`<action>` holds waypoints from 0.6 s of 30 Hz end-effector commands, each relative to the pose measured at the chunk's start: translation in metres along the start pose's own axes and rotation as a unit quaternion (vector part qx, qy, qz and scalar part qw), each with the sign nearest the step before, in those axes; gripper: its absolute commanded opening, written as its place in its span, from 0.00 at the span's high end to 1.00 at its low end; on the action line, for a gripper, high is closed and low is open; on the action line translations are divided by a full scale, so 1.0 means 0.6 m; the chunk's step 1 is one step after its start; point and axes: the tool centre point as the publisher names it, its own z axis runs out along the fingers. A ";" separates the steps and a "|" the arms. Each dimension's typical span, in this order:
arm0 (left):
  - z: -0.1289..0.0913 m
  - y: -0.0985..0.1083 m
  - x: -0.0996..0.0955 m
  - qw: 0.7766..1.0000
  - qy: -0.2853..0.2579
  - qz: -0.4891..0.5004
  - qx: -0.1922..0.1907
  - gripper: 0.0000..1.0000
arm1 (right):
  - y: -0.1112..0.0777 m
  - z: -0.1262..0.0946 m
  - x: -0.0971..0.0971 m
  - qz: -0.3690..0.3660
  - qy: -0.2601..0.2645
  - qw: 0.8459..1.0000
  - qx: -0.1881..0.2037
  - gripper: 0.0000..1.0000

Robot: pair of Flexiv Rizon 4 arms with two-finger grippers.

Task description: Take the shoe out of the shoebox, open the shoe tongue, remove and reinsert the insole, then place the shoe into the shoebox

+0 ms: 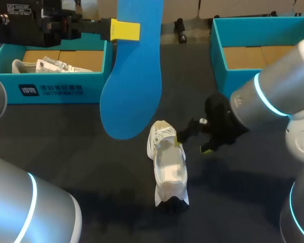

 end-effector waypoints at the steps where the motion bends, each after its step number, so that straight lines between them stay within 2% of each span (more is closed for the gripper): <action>1: 0.002 -0.003 0.000 1.000 -0.001 -0.001 -0.002 1.00 | -0.014 -0.057 -0.020 0.005 0.087 0.996 -0.023 0.00; 5: 0.002 -0.003 0.000 1.000 -0.001 -0.001 -0.002 1.00 | -0.006 -0.081 -0.017 0.015 0.101 0.995 -0.022 0.00; 7: 0.002 -0.003 0.000 1.000 -0.001 -0.001 -0.002 1.00 | -0.001 -0.096 -0.016 0.011 0.135 0.990 -0.025 0.00; 12: 0.002 -0.003 0.000 1.000 -0.001 -0.001 -0.002 1.00 | 0.014 -0.127 -0.015 0.014 0.176 0.984 -0.012 0.00; 18: 0.002 -0.003 0.000 1.000 -0.001 -0.001 -0.002 1.00 | 0.014 -0.127 -0.015 0.014 0.176 0.984 -0.012 0.00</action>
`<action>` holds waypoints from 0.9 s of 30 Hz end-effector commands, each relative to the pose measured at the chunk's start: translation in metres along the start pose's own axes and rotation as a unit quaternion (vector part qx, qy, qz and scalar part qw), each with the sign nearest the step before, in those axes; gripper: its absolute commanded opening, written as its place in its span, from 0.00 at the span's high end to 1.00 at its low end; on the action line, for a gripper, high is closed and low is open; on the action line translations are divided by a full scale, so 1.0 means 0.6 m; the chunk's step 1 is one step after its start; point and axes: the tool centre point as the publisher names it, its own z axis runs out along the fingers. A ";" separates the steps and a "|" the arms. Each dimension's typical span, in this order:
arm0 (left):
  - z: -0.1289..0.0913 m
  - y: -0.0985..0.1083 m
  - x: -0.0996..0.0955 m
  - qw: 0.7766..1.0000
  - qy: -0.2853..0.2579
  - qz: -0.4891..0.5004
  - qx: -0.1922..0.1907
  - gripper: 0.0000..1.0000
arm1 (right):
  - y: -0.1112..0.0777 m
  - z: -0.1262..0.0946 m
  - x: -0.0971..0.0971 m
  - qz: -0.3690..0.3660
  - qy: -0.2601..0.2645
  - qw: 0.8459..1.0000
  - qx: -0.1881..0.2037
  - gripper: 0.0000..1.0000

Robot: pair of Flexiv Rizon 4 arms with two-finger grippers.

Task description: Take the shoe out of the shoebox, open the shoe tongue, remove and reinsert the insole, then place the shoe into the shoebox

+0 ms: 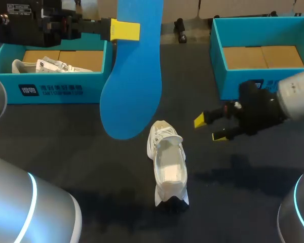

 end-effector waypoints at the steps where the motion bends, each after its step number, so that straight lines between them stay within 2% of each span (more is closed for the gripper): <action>1: 0.002 -0.003 0.000 1.000 -0.001 -0.001 -0.002 1.00 | -0.009 -0.020 -0.004 -0.001 0.014 1.000 -0.003 0.00; 11: 0.002 -0.003 0.000 1.000 -0.001 -0.001 -0.002 1.00 | -0.009 -0.020 -0.004 -0.001 0.014 1.000 -0.003 0.00; 17: 0.002 -0.003 0.000 1.000 -0.001 -0.001 -0.002 1.00 | 0.022 -0.039 0.019 0.014 0.077 0.997 -0.023 0.00; 27: 0.002 -0.003 0.000 1.000 -0.001 -0.001 -0.002 1.00 | 0.063 -0.043 0.049 0.003 0.114 0.993 -0.040 0.00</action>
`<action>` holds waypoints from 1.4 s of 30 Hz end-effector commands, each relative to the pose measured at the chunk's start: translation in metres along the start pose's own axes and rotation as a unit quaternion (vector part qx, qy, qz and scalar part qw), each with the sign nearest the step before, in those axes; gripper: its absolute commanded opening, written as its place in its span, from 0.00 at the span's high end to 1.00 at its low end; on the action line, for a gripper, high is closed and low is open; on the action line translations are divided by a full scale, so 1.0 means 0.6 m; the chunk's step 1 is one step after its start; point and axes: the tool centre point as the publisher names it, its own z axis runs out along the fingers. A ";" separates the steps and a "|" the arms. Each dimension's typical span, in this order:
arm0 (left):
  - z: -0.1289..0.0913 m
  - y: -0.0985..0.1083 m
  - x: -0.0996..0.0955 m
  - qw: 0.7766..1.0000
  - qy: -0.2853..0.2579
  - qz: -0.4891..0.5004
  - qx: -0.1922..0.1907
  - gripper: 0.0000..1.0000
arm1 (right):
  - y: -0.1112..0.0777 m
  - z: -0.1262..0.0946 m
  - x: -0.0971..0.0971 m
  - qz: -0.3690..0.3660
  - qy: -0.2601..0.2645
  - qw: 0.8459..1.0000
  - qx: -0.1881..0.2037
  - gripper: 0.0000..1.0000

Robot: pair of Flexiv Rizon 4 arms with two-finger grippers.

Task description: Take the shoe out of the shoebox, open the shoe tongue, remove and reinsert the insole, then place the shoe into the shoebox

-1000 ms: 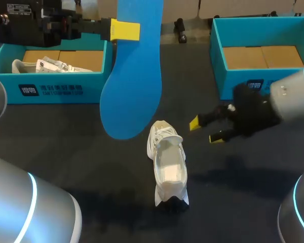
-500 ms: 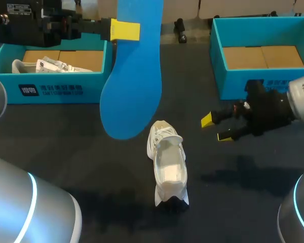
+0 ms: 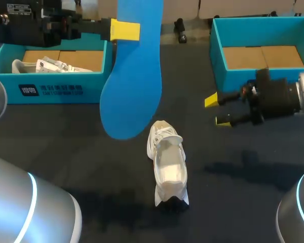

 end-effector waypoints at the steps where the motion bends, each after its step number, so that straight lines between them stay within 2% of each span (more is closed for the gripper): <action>1: 0.002 -0.003 0.000 1.000 -0.001 -0.001 -0.002 1.00 | 0.015 0.012 0.003 -0.005 0.016 1.000 -0.002 0.00; 9: 0.002 -0.003 0.000 1.000 -0.001 -0.001 -0.002 1.00 | 0.036 0.013 0.014 -0.012 0.092 0.996 -0.009 0.00; 19: 0.002 -0.004 -0.006 1.000 0.009 0.007 0.000 1.00 | 0.029 0.006 0.019 -0.005 0.126 0.992 0.005 0.00; 23: 0.011 -0.002 -0.032 0.994 0.004 0.113 0.015 1.00 | 0.029 0.006 0.019 -0.005 0.126 0.992 0.005 0.00; 26: 0.015 -0.002 -0.054 0.975 -0.001 0.221 0.023 1.00 | 0.029 0.006 0.019 -0.005 0.126 0.992 0.005 0.00; 32: 0.014 0.005 -0.095 0.916 0.011 0.402 0.019 1.00 | 0.029 0.006 0.019 -0.005 0.126 0.992 0.005 0.00; 34: 0.010 0.008 -0.103 0.881 0.022 0.473 0.016 1.00 | 0.029 0.006 0.019 -0.005 0.126 0.992 0.005 0.00; 38: 0.001 0.021 -0.119 0.793 0.044 0.607 0.005 1.00 | 0.029 0.006 0.019 -0.005 0.126 0.992 0.005 0.00; 40: -0.004 0.030 -0.128 0.730 0.061 0.680 -0.006 1.00 | 0.029 0.006 0.019 -0.005 0.126 0.992 0.005 0.00; 42: -0.009 0.038 -0.134 0.689 0.072 0.721 -0.024 1.00 | 0.029 0.006 0.019 -0.005 0.126 0.992 0.005 0.00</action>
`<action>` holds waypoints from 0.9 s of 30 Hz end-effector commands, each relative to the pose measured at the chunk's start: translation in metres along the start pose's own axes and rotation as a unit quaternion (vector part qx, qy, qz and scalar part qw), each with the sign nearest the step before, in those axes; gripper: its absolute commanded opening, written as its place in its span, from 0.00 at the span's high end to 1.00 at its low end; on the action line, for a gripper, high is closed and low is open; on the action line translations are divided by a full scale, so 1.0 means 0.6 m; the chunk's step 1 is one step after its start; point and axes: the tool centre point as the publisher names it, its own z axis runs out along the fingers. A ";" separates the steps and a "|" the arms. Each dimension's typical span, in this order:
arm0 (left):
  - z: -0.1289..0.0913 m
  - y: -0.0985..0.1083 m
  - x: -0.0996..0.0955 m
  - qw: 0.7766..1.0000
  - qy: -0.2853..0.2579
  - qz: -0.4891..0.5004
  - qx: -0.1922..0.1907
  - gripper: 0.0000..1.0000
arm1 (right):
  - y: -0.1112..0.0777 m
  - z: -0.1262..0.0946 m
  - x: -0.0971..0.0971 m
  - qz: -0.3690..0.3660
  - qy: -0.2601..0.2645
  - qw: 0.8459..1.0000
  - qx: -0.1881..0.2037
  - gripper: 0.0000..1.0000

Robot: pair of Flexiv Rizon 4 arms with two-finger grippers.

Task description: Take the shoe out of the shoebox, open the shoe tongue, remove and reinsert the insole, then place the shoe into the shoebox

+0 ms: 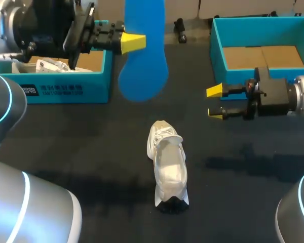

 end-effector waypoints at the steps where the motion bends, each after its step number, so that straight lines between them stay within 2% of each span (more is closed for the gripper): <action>1: -0.014 0.023 0.000 0.893 0.076 0.444 -0.011 1.00 | 0.000 0.002 0.000 0.000 -0.001 1.000 0.000 0.00; 15: -0.014 0.023 0.000 0.893 0.076 0.444 -0.011 1.00 | 0.000 0.002 0.000 0.000 -0.001 1.000 0.000 0.00; 16: -0.015 0.028 -0.003 0.891 0.078 0.448 -0.003 1.00 | 0.000 0.002 0.000 0.000 -0.001 1.000 0.000 0.00; 17: -0.015 0.035 -0.007 0.882 0.068 0.466 0.012 1.00 | 0.000 0.002 0.000 0.000 -0.001 1.000 0.000 0.00; 18: -0.015 0.046 -0.007 0.861 0.076 0.503 -0.011 1.00 | 0.000 0.002 0.000 0.000 -0.001 1.000 0.000 0.00; 20: -0.012 0.068 -0.003 0.823 0.076 0.562 -0.030 1.00 | 0.000 0.002 0.000 0.000 -0.001 1.000 0.000 0.00; 21: -0.012 0.079 -0.004 0.825 0.076 0.559 -0.033 1.00 | 0.000 0.002 0.000 0.000 -0.001 1.000 0.000 0.00; 23: -0.010 0.101 0.000 0.775 0.072 0.625 -0.059 1.00 | 0.000 0.002 0.000 0.000 -0.001 1.000 0.000 0.00; 25: -0.007 0.123 0.003 0.751 0.063 0.655 -0.065 1.00 | 0.000 0.002 0.000 0.000 -0.001 1.000 0.000 0.00; 26: -0.005 0.134 0.004 0.728 0.061 0.679 -0.070 1.00 | 0.000 0.002 0.000 0.000 -0.001 1.000 0.000 0.00; 27: -0.002 0.144 0.007 0.715 0.057 0.693 -0.076 1.00 | 0.000 0.002 0.000 0.000 -0.001 1.000 0.000 0.00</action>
